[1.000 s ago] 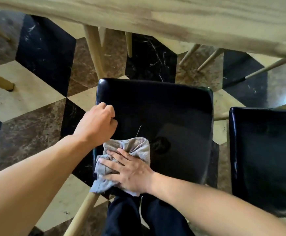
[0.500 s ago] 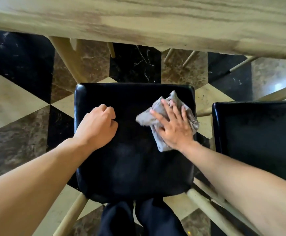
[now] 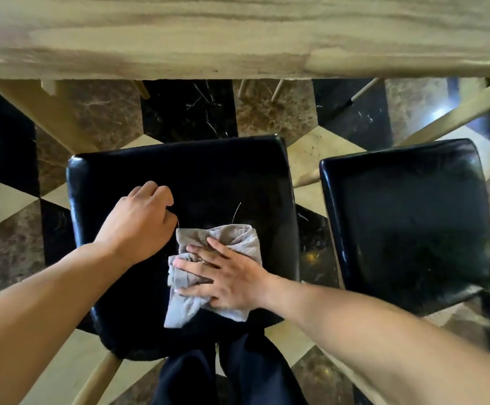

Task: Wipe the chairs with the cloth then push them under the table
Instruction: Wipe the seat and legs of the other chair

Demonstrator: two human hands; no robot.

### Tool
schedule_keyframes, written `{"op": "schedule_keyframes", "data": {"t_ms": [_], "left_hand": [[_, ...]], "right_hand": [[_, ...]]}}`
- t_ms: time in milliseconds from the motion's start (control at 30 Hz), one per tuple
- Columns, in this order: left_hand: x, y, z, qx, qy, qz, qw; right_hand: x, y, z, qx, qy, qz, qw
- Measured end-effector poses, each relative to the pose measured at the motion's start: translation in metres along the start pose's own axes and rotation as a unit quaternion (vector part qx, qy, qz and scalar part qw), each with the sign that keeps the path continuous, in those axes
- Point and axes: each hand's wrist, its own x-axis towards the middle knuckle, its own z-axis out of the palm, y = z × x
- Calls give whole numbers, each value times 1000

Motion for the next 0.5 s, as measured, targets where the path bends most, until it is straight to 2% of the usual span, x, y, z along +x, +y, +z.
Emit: {"op": "schedule_keyframes", "data": {"t_ms": [67,100,200,300,400,500], "left_hand": [[6,7,1,17,-12,12,1000],[8,10,1,21,-14,12,1000],[18,19,4,36,-37,18,999],[29,27,9,66,-72,30,995],[40,35,12,88,-90,48,991],[56,41,17,113,-86,62,988]], "right_hand": [[-24,22,-3,-34,-55,-29,998],[-34,34,-4,-25,-65,-9,998],[-63,63,-7,53,-12,190,980],[-70,83,-9,109,41,364,924],[-51,115,-15,182,101,444,872],[-21,164,-25,258,189,513,797]]}}
